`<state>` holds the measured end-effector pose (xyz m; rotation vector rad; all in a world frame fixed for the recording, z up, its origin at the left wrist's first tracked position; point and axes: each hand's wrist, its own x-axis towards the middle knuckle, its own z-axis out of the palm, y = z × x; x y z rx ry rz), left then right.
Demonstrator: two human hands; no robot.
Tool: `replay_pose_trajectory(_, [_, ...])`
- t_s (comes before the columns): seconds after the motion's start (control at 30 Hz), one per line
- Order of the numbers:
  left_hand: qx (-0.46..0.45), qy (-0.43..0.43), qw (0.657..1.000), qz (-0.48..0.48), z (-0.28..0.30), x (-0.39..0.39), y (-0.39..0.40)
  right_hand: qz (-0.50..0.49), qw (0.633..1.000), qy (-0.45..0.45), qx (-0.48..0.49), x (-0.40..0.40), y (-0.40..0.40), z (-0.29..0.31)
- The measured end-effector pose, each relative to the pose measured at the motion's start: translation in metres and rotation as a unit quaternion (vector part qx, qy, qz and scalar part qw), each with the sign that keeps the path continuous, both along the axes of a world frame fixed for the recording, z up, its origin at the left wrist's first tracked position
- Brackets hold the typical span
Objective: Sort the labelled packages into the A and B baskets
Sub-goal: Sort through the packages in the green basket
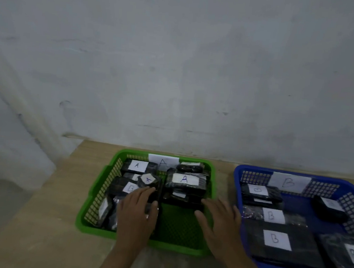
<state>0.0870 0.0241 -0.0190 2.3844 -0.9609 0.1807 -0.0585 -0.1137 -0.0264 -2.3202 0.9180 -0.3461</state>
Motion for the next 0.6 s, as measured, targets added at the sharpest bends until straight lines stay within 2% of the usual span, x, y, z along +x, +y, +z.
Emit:
replay_pose_trajectory(0.17, [0.101,0.020,0.994,0.045,-0.006,0.035,0.036,0.035,0.999,0.006,-0.005,0.035,0.040,0.001])
replay_pose_trajectory(0.27, [0.170,-0.030,0.985,0.014,-0.011,0.044,0.047,0.048,0.998,0.042,-0.004,0.051,0.052,0.000])
replay_pose_trajectory(0.37, [0.158,-0.063,0.985,-0.003,-0.014,0.052,0.049,0.042,0.996,0.080,0.011,0.058,0.058,-0.003])
replay_pose_trajectory(0.6, [0.096,-0.019,0.990,-0.103,-0.012,0.075,0.060,0.033,0.994,0.098,0.037,0.072,0.068,-0.012])
